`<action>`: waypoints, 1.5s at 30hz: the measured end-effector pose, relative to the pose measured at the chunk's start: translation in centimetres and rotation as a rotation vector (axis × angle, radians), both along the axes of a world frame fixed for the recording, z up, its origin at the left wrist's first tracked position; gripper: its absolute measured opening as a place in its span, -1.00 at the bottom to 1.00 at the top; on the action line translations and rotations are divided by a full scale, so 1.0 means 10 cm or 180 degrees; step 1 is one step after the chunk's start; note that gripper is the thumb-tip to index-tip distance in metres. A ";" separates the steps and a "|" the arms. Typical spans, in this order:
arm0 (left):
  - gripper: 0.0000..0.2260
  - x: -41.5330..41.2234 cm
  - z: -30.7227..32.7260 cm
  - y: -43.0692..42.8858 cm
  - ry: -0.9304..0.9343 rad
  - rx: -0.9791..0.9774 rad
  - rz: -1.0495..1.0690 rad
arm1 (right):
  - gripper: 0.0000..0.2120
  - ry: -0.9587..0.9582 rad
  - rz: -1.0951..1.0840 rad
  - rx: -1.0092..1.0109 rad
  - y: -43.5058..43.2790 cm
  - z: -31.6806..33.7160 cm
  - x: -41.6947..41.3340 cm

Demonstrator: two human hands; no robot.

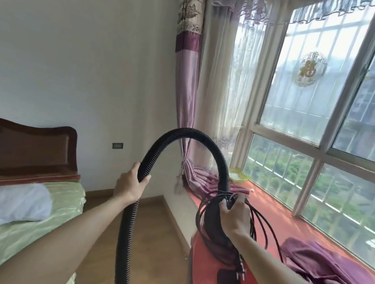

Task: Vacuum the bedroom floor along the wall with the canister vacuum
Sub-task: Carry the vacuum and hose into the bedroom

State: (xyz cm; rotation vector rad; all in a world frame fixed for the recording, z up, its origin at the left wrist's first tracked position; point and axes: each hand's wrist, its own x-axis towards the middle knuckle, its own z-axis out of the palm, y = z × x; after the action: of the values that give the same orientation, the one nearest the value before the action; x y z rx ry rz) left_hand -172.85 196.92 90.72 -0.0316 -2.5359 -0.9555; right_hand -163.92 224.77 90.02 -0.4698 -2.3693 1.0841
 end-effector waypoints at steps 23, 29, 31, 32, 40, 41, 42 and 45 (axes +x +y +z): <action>-0.66 -1.88 -0.05 -0.70 -0.0042 0.0018 0.0717 | -0.78 -0.0153 0.0683 0.0106 -0.47 0.02 -2.61; -0.59 -2.40 -0.04 -0.81 -0.0074 0.0089 0.0960 | -0.78 -0.0227 0.0931 0.0006 -0.63 -0.11 -3.40; -0.56 -2.59 -0.01 -0.82 -0.0076 0.0065 0.1072 | -0.79 -0.0231 0.1014 -0.0045 -0.67 -0.13 -3.70; -0.55 -2.69 0.01 -0.83 -0.0083 0.0040 0.1126 | -0.79 -0.0256 0.1051 -0.0060 -0.68 -0.13 -3.84; -0.58 -3.36 0.14 -0.86 -0.0056 -0.0051 0.1460 | -0.78 -0.0334 0.1380 -0.0051 -0.81 -0.03 -4.71; -0.59 -3.42 0.13 -0.88 -0.0059 -0.0057 0.1481 | -0.78 -0.0340 0.1410 -0.0028 -0.83 -0.02 -4.78; -0.59 -3.47 0.12 -0.90 -0.0065 -0.0057 0.1493 | -0.79 -0.0329 0.1439 -0.0007 -0.85 -0.02 -4.86; -0.58 -3.62 0.10 -0.97 -0.0080 -0.0074 0.1561 | -0.79 -0.0352 0.1518 0.0025 -0.90 -0.01 -5.05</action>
State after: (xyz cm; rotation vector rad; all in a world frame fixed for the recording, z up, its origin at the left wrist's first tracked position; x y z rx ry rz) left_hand -209.09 187.21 91.73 0.5701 -2.4027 -0.7287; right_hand -214.43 215.72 89.88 0.0507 -2.6580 1.2742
